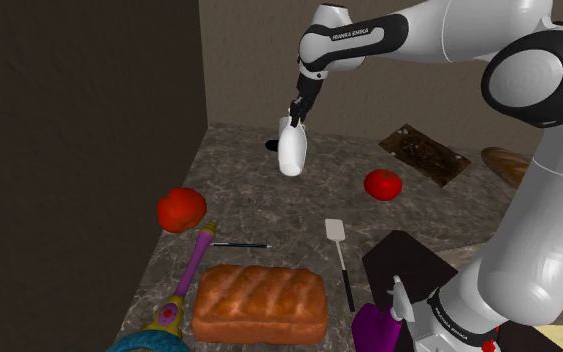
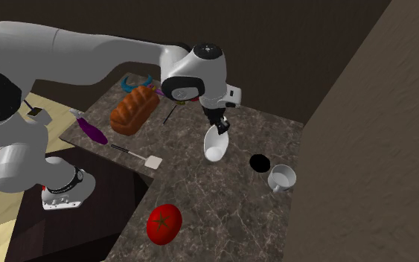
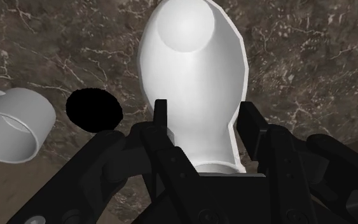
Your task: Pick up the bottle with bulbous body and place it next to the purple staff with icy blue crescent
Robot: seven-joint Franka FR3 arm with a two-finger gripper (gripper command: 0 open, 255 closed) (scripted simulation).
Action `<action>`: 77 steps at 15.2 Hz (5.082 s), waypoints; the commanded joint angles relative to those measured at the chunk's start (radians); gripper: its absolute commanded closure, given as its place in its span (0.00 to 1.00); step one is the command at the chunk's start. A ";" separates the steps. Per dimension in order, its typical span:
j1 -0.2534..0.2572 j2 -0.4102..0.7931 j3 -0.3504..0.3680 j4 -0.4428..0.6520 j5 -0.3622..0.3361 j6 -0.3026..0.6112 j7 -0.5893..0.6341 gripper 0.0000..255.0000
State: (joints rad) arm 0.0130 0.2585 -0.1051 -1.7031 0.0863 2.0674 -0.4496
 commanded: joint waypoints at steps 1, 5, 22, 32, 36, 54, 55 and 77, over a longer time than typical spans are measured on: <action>0.001 -0.006 0.000 0.022 -0.002 -0.027 0.004 1.00; 0.001 -0.015 -0.001 0.063 -0.005 -0.078 0.007 1.00; 0.049 -0.187 0.024 0.031 -0.037 -0.212 0.095 1.00; 0.128 -0.461 0.115 -0.196 -0.061 -0.254 0.270 1.00; 0.157 -0.551 0.161 -0.249 -0.056 -0.289 0.344 1.00; 0.284 -0.783 0.413 -0.252 0.038 -0.499 0.707 1.00; 0.290 -0.786 0.430 -0.241 0.045 -0.511 0.729 1.00; 0.340 -0.662 0.826 0.094 0.101 -0.673 1.211 1.00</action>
State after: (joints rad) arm 0.3512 -0.3956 0.7234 -1.5902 0.1835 1.3821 0.7638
